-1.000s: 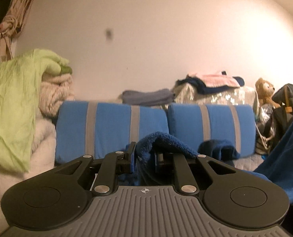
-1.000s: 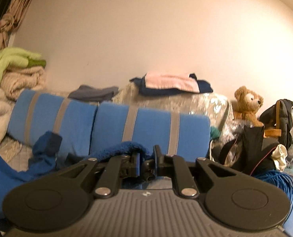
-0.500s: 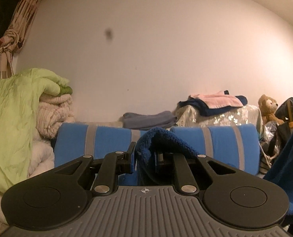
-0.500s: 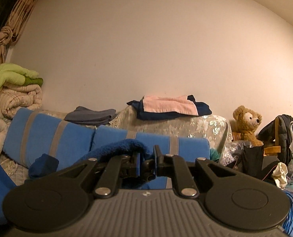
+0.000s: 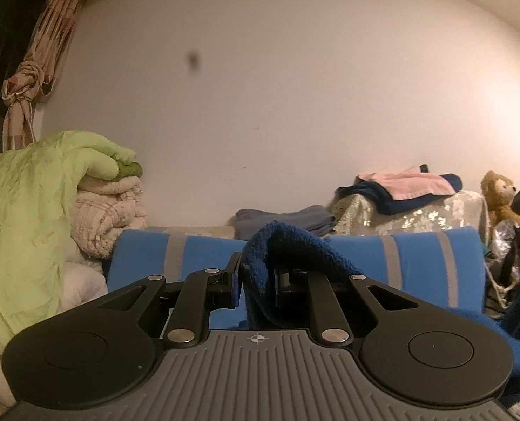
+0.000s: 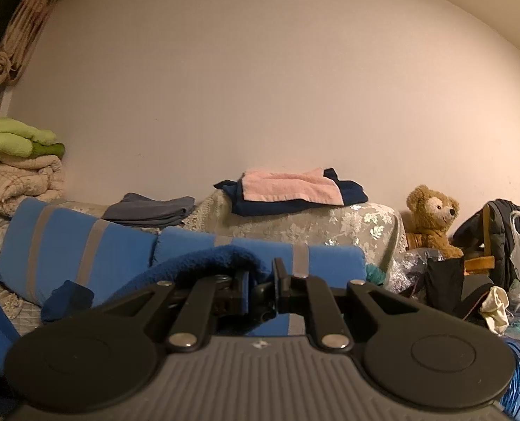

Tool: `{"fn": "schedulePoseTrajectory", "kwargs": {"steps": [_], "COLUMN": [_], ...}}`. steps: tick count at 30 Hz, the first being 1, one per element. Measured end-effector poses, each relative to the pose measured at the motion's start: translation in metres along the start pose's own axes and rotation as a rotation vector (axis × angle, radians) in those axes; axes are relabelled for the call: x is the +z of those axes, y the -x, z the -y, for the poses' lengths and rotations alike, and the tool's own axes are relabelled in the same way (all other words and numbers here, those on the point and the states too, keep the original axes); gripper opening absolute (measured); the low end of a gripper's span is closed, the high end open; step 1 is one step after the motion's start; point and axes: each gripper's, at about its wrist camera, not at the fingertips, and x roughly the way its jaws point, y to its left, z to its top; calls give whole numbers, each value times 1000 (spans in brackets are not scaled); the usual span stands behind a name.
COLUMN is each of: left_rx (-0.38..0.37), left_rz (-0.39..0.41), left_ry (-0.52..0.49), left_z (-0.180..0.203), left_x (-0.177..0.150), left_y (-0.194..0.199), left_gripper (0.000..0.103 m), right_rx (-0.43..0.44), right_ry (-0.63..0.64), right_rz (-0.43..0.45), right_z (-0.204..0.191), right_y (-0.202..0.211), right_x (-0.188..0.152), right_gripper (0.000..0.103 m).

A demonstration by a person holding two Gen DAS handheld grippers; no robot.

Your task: Fold clothes

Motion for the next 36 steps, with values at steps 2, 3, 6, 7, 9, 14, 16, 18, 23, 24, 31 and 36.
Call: {"fn": "schedulePoseTrajectory", "kwargs": {"steps": [2,3,6,7,9,14,16,18,23,24,31,36], "left_rx": [20,28,64,74,86,101,96,89,47,37,0,14], "left_rz": [-14,-21,-47,-56,-71,-98,-109,-121,-160,-168,-209,-263], "left_ry": [-6,-6,-16,-18,-22,-50,-61,-71,-65,-58,-54,-46], "left_z": [-1,-1,-3,-3,-5,-3,0,1,-1,-2,-6,-6], "left_x": [1,2,2,2,2,4,4,3,1,1,-3,-9], "left_y": [-5,-7,-13,-14,-16,-19,-17,-14,2,5,39,61], "left_gripper": [17,17,17,17,17,17,17,17,17,17,17,17], "right_rx": [-8,-13,-25,-28,-34,-41,-37,-28,-7,-2,47,73], "right_ry": [-8,-11,-23,-26,-33,-39,-46,-58,-83,-90,-143,-160], "right_rz": [-8,-13,-25,-32,-45,-75,-85,-99,-133,-140,-185,-197], "right_z": [5,8,16,19,25,35,37,39,48,50,64,66], "right_y": [-3,-5,-10,-11,-13,-15,-14,-13,-3,0,37,67], "right_x": [-1,-1,-2,-3,-6,-11,-13,-15,-23,-25,-39,-47], "right_gripper": [13,13,13,12,12,12,12,12,12,12,12,11]}}
